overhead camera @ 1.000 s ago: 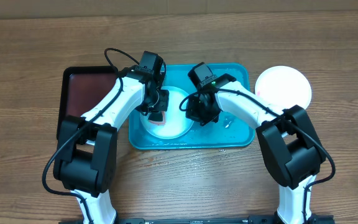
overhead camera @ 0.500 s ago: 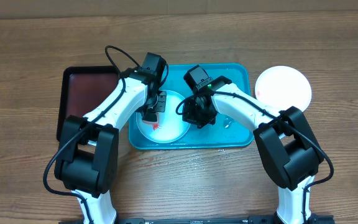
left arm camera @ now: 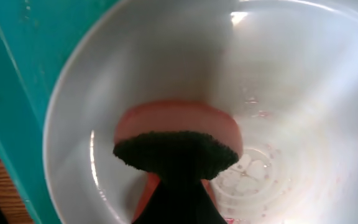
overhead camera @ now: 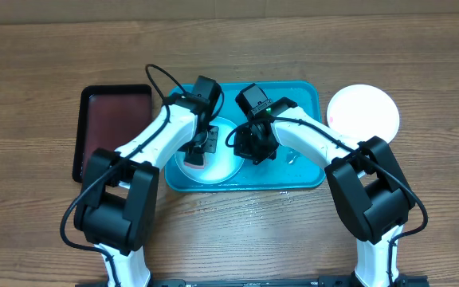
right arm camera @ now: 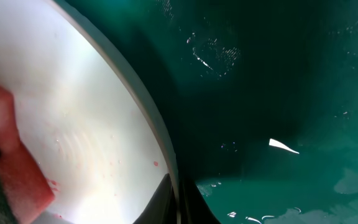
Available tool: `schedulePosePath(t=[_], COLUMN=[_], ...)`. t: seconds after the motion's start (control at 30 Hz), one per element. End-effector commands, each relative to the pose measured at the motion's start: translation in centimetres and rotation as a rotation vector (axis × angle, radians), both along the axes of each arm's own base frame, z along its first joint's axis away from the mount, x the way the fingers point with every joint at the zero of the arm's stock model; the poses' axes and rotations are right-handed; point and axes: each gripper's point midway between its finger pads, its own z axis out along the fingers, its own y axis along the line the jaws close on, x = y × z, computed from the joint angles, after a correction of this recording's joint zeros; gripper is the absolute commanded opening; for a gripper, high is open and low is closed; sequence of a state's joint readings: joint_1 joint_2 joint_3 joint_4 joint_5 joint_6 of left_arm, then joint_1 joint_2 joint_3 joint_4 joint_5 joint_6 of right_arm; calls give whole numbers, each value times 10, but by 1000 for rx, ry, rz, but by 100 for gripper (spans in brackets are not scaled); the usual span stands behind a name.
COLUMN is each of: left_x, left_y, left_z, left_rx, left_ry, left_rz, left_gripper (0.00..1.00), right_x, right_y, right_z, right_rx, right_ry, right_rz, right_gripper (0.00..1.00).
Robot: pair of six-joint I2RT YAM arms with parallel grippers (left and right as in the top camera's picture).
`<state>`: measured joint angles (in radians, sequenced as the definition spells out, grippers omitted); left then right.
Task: Clean dirty plates on tray and stack at the side
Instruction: 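Scrub the light-blue plate with the sponge while the right gripper holds it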
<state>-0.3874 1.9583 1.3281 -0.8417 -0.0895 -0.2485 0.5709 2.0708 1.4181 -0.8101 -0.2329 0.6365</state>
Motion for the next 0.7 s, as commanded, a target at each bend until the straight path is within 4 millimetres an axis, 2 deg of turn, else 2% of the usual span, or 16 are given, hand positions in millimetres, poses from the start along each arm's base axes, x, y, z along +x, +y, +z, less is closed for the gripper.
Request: schedulePosePath(t=[0.0, 0.17, 0.37, 0.53, 0.67], left_x=[-9, -5, 17, 36, 36], left_y=[-12, -29, -35, -19, 3], left_z=[-3, -2, 2, 5, 6], left_rx=[-58, -143, -169, -68, 46], left_ry=[35, 29, -64, -154, -170], left_rz=[-29, -71, -73, -41, 13], left_gripper=[4, 4, 4, 4, 4], right_x=[-14, -15, -15, -15, -15], right_y=[-7, -7, -7, -7, -7], right_z=[-17, -17, -17, -17, -17], right_rx=[-44, -44, -44, -44, -44], right_ry=[41, 41, 41, 41, 40], right_rz=[15, 15, 15, 15, 18], right_gripper=[4, 4, 4, 4, 4])
